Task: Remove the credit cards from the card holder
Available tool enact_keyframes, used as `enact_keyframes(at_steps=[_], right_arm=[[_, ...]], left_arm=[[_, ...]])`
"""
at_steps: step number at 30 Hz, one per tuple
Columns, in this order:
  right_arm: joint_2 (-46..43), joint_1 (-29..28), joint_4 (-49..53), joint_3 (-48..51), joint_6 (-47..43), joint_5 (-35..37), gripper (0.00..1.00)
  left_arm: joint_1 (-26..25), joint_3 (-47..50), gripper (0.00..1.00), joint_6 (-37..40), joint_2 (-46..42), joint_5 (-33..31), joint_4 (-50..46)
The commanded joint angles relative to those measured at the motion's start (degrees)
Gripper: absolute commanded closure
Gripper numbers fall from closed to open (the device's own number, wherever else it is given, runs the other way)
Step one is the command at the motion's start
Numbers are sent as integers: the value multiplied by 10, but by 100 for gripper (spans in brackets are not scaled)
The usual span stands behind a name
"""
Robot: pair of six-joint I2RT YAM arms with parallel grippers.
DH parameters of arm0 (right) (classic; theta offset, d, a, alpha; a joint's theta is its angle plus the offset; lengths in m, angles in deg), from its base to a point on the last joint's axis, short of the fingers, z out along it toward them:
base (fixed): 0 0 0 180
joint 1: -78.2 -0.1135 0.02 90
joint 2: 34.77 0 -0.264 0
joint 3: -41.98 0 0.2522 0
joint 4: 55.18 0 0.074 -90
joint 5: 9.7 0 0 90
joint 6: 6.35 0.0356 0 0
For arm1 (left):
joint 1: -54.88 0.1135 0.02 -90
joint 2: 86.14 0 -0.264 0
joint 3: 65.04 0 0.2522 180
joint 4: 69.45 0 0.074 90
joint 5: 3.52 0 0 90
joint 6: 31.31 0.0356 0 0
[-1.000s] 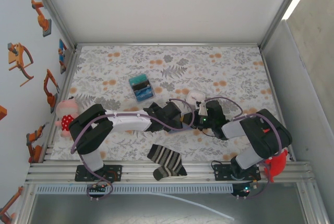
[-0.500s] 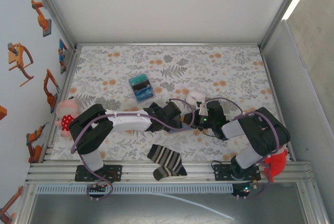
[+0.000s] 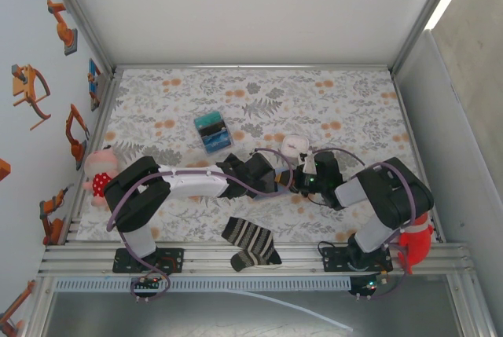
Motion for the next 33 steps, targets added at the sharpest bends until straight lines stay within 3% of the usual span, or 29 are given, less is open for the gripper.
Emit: enact_keyframes(at_steps=[1, 20, 33], right_arm=[[8, 11, -18, 1, -15, -10, 100], [11, 32, -16, 6, -26, -16, 100], [5, 32, 0, 5, -31, -12, 100]], left_arm=[[1, 3, 3, 10, 18, -9, -54], [13, 10, 3, 37, 12, -32, -44], [11, 3, 3, 54, -37, -40, -41]])
